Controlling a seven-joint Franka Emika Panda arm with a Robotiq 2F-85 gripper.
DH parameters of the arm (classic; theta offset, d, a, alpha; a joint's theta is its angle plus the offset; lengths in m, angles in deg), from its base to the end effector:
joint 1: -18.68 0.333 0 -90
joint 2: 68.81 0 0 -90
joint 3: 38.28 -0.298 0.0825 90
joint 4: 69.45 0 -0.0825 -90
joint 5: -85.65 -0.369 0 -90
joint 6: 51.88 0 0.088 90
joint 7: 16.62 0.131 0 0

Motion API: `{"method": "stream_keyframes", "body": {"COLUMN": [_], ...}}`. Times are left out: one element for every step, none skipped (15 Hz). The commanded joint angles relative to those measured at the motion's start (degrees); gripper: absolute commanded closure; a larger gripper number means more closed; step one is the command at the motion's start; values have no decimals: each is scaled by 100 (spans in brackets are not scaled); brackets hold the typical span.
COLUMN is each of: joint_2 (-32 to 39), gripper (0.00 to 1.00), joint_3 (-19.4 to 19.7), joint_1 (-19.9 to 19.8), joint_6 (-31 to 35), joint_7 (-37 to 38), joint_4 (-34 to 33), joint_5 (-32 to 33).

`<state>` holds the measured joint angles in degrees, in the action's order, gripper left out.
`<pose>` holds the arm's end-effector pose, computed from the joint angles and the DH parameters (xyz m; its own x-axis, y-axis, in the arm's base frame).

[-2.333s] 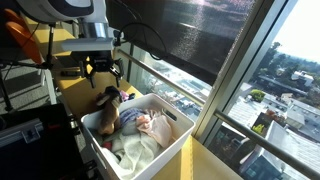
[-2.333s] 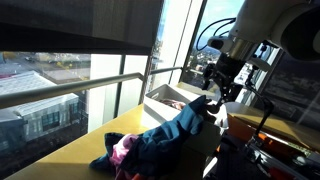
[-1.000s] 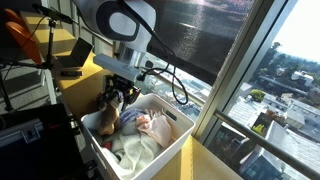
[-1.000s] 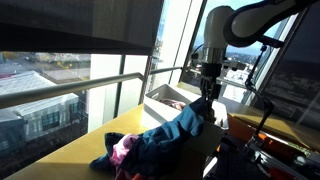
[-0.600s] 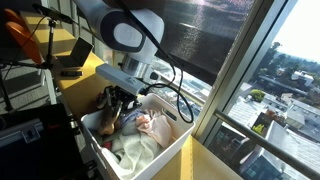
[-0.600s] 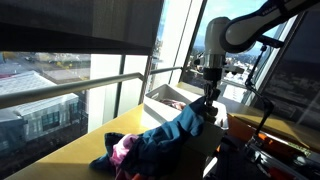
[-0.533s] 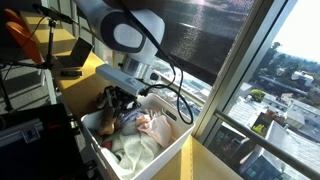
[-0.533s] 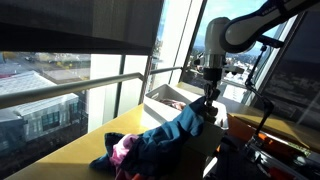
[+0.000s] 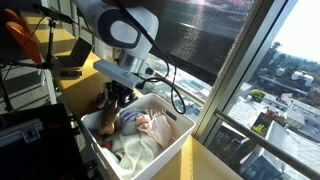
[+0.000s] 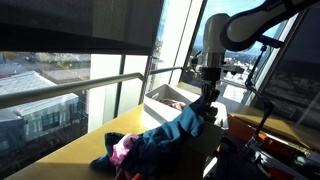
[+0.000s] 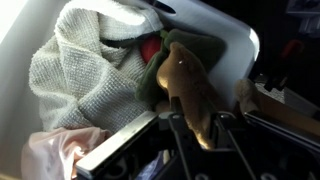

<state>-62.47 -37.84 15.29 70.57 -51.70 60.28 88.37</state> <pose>0.4838 -0.0354 0.2636 0.8133 0.5416 -0.2125 0.5314 -0.8402 -0.1080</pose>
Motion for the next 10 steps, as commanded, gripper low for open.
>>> {"method": "stream_keyframes", "body": {"joint_2": [-234,-247,-267,-279,-293,-305,-321,-326,-329,-316], "gripper": [45,37,31,22,16,9,1,0,0,0], "joint_3": [-98,-116,-135,-153,-163,-162,-159,-154,-150,-147], "joint_1": [126,166,201,228,255,278,293,299,301,297], "joint_6": [25,25,22,32,34,38,32,20,12,-2], "joint_7": [16,35,50,54,60,59,49,34,19,-13], "joint_4": [176,190,213,233,255,277,296,301,305,305], "joint_5": [81,104,120,125,144,169,183,181,165,126]}}
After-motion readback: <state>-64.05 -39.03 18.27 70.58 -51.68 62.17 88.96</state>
